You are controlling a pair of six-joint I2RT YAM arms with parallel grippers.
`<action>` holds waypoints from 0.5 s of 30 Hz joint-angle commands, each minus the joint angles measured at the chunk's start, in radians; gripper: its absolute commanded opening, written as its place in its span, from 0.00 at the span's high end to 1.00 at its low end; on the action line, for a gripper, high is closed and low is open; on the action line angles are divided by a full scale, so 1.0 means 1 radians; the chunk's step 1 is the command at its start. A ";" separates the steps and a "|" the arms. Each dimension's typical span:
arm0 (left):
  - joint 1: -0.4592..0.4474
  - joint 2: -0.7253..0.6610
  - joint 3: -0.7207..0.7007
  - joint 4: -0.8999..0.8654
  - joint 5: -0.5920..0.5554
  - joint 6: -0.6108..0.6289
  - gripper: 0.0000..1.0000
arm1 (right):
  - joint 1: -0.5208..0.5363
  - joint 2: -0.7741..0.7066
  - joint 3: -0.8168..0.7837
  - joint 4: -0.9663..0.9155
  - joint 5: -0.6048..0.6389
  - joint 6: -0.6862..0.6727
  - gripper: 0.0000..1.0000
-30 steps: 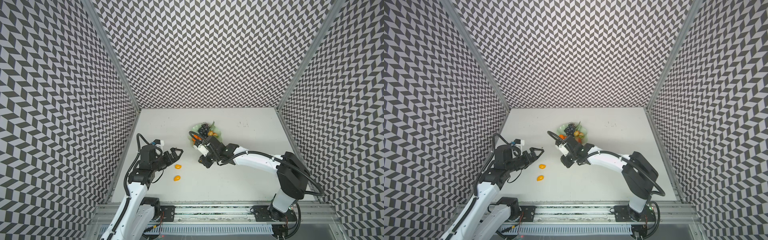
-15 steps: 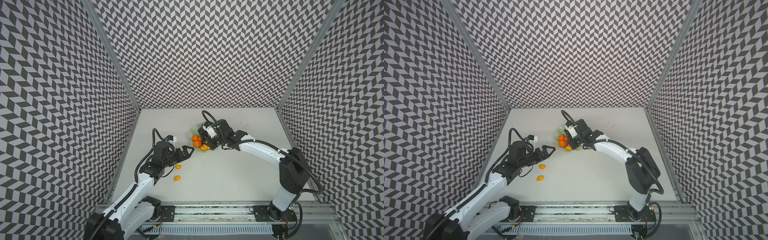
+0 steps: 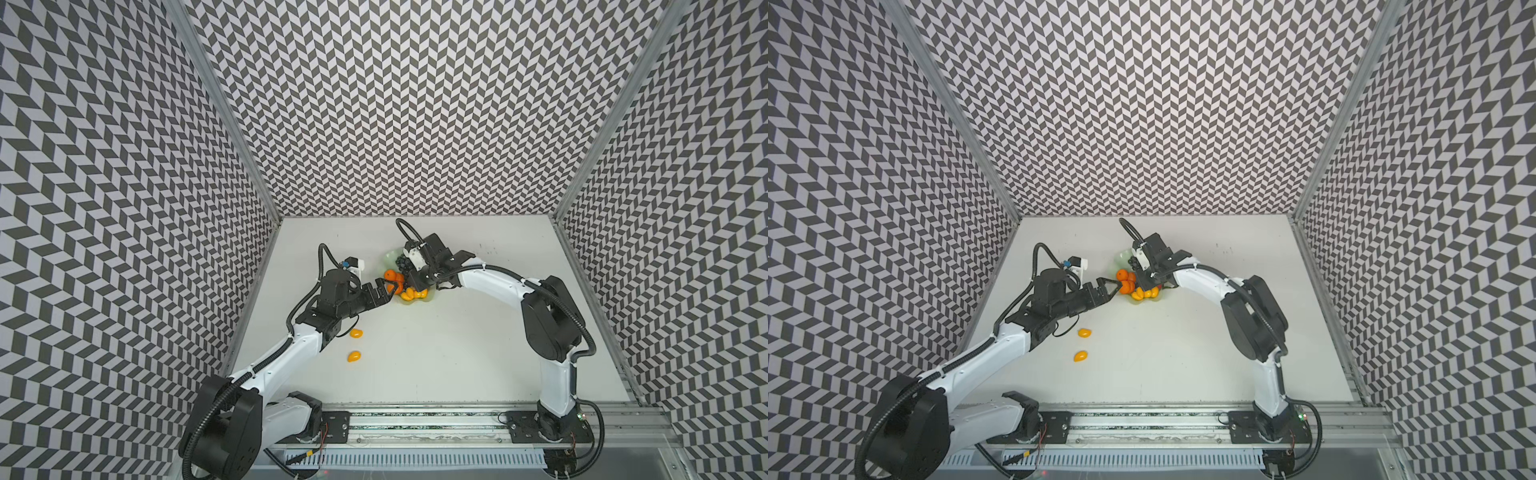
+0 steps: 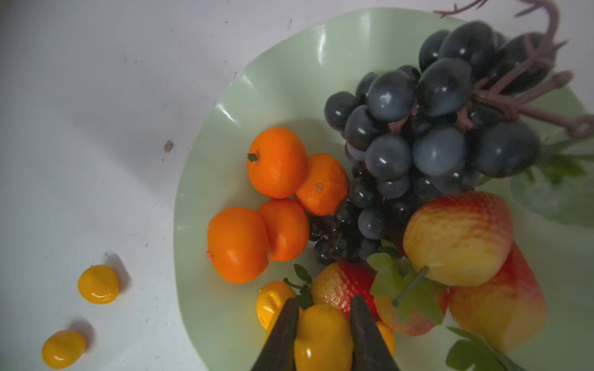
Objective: Arrange fruit in a fruit bowl
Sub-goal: Place the fruit in the fruit bowl.
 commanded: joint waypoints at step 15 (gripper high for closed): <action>-0.042 0.043 0.024 0.038 0.000 0.005 0.00 | 0.001 0.044 0.041 -0.025 0.052 -0.010 0.71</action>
